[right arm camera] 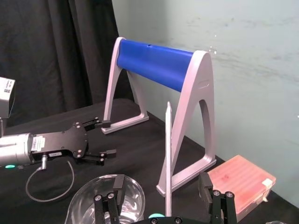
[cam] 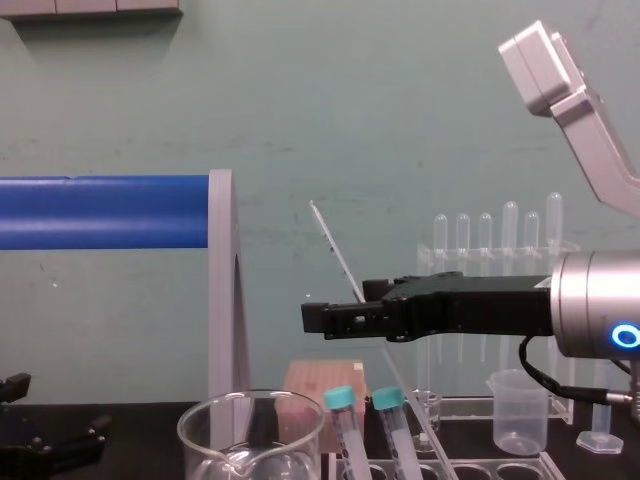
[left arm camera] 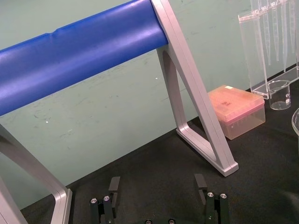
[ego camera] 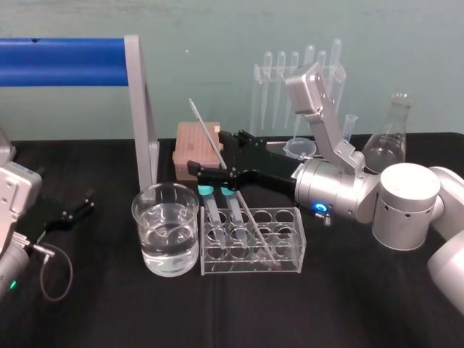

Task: Hold the thermometer with one hand and immerse one end into the beaker, then reinsert it into the test tube rack.

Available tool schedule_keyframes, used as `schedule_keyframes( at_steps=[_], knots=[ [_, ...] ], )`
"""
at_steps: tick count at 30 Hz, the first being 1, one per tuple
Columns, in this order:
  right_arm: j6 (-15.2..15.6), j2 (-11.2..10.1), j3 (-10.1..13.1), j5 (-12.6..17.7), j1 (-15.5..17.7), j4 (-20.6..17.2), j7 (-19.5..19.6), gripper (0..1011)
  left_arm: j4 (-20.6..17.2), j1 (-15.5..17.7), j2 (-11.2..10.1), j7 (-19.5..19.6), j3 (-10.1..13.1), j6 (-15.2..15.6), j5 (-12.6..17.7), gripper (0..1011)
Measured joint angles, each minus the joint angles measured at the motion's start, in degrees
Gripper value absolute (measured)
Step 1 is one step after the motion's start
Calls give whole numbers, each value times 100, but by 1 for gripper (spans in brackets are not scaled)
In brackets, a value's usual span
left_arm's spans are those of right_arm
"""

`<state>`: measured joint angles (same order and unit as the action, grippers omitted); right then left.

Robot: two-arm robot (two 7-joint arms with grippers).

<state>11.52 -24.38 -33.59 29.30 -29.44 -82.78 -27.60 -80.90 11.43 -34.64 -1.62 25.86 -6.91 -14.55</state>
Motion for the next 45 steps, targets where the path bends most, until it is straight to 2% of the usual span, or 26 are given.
schedule_keyframes(
  at_steps=[9,12,19,20,21,22,26,27,30,31,33,34,35,41,45],
  knots=[
    [1,-11,-1,18,5,-5,-3,1000,0,0,0,0,0,0,0,1008],
    [2,-16,0,31,6,-8,-4,947,0,0,0,0,0,0,0,1008],
    [6,-20,2,40,10,-11,-7,768,0,0,0,0,0,0,0,1008],
    [7,-21,3,42,10,-12,-8,713,0,0,0,0,0,0,0,1008],
    [7,-21,3,43,11,-13,-9,713,0,0,0,0,0,0,0,1008],
    [8,-22,4,44,11,-13,-10,654,0,0,0,0,0,0,0,1008],
    [10,-23,6,48,13,-16,-13,554,0,0,0,0,0,0,0,1008],
    [11,-24,7,48,13,-17,-14,488,0,0,0,0,0,0,0,1008],
    [12,-25,8,50,14,-18,-16,426,0,0,0,0,0,0,0,1008],
    [12,-26,9,52,14,-18,-17,367,0,0,0,0,0,0,0,1008],
    [12,-28,9,53,14,-18,-19,303,0,0,0,0,0,0,0,1008],
    [12,-28,9,53,14,-19,-19,303,0,0,0,0,0,0,0,1008],
    [12,-29,9,54,14,-19,-20,244,0,0,0,0,0,0,0,1008],
    [12,-29,9,57,14,-19,-20,65,0,0,0,0,0,0,0,1008],
    [12,-29,9,57,14,-19,-20,56,0,0,0,0,0,0,0,1008]
  ],
)
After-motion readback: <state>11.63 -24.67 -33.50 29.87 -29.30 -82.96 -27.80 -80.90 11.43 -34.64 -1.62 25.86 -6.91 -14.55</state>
